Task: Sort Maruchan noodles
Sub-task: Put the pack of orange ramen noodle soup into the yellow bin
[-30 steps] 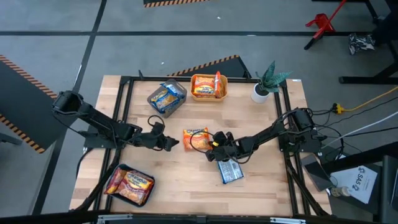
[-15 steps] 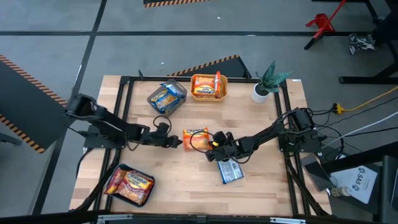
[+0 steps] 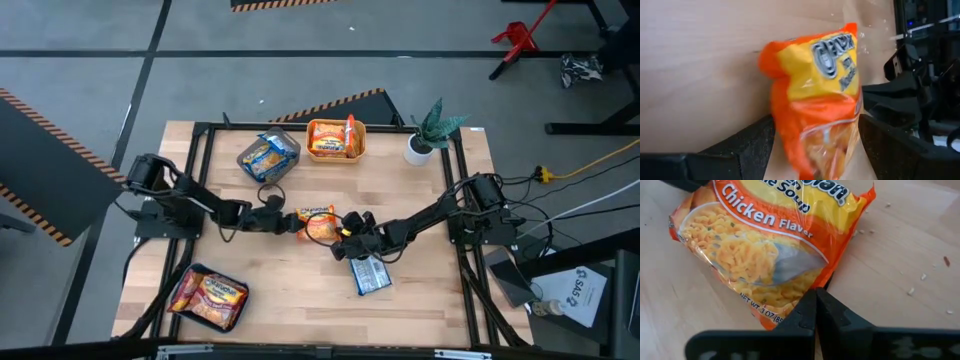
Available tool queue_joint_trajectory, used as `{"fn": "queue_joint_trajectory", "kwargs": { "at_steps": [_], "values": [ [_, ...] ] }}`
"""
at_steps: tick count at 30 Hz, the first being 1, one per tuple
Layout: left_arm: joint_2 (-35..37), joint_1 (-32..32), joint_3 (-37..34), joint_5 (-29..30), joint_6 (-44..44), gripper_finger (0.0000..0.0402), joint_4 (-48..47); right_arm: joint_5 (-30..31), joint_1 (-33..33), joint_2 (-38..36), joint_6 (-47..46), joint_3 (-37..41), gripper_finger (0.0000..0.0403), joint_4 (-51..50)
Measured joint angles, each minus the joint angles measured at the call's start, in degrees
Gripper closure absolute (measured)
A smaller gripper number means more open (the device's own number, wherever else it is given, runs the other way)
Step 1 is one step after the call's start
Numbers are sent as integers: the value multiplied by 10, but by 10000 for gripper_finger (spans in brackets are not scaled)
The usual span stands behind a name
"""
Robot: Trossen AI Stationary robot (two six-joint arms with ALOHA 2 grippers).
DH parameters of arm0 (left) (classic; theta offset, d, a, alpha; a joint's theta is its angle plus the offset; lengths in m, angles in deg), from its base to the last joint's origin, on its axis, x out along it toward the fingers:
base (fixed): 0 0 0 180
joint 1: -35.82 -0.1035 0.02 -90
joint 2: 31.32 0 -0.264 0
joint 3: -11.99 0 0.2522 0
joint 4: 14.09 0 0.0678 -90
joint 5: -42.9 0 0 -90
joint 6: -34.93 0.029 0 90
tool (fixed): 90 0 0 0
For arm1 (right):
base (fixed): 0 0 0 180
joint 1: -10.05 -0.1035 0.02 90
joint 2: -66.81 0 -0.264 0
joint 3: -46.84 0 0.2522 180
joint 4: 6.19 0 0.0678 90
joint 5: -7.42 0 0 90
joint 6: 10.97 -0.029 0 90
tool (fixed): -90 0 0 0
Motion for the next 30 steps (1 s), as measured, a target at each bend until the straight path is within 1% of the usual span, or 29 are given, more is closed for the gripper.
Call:
{"fn": "queue_joint_trajectory", "kwargs": {
  "at_steps": [8,14,17,22,26,30],
  "values": [
    [-56,-28,62,-44,40,123,-3,-5,0,0,26,1,403,34],
    [-64,-30,82,-57,70,130,-5,-10,0,0,28,0,403,36],
    [-60,-30,81,-59,69,151,-6,-6,0,1,38,1,403,45],
    [-60,-30,81,-65,69,198,-1,-15,0,-8,52,1,403,45],
    [-58,-31,80,-67,57,229,10,-23,0,-37,56,2,403,-1],
    [-44,-43,80,-68,60,247,30,-18,0,-95,56,2,403,-57]
  ]
}}
